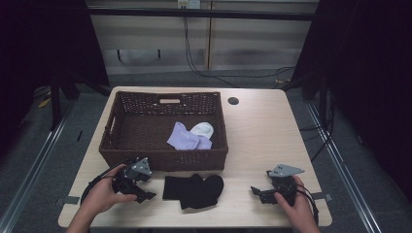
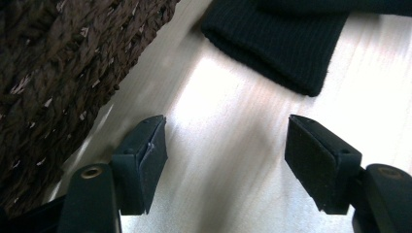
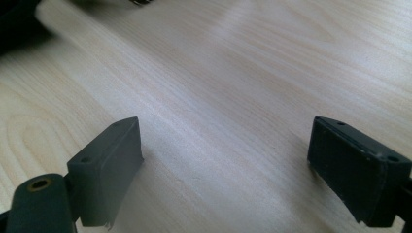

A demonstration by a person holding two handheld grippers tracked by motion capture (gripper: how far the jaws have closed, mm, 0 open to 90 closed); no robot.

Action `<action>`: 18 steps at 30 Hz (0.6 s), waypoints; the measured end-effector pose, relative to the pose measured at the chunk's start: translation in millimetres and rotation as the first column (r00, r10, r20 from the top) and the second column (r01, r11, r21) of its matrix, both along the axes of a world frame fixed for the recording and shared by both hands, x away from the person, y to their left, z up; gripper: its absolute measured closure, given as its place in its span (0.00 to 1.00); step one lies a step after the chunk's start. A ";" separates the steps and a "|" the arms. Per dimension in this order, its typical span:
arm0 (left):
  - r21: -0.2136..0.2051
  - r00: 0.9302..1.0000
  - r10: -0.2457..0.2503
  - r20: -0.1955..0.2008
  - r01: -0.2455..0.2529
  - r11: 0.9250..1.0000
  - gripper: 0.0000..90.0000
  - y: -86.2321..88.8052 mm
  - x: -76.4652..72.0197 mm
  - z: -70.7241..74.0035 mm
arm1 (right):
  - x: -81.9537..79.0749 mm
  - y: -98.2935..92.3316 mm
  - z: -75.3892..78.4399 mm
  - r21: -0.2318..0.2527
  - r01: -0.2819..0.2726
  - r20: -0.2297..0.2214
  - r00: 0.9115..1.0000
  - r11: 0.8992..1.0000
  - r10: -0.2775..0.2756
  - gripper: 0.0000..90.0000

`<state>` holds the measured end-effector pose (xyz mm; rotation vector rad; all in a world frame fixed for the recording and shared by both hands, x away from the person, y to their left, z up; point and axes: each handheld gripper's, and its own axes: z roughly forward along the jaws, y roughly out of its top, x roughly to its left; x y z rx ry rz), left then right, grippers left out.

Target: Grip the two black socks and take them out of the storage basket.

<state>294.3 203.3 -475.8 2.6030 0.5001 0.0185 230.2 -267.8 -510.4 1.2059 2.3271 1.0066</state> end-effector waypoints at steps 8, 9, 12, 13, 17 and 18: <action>-0.041 0.999 0.000 0.042 0.001 0.999 0.33 4.9 0.9 -5.2 | 0.0 0.0 0.0 0.000 0.000 0.000 1.000 1.000 0.000 0.13; -0.040 0.999 0.005 0.041 -0.003 0.999 0.33 5.5 0.7 -6.4 | 0.0 0.0 0.0 0.000 0.000 -0.001 1.000 1.000 0.000 0.13; -0.050 0.999 0.004 0.052 -0.001 0.999 0.31 7.3 0.5 -8.6 | 0.0 0.0 0.0 0.000 0.000 0.000 1.000 1.000 0.000 0.13; -0.058 0.998 0.007 0.057 -0.003 0.998 0.31 7.7 0.4 -9.4 | 0.0 0.0 0.0 0.000 0.000 0.000 1.000 1.000 0.000 0.13; -0.091 0.997 0.013 0.080 -0.006 0.996 0.27 10.2 0.1 -12.8 | 0.0 0.0 0.0 0.000 0.000 0.000 1.000 1.000 0.000 0.13; -0.115 0.996 0.012 0.086 -0.002 0.993 0.26 11.6 -0.5 -14.8 | 0.0 0.0 0.0 0.000 0.000 0.000 1.000 1.000 0.000 0.13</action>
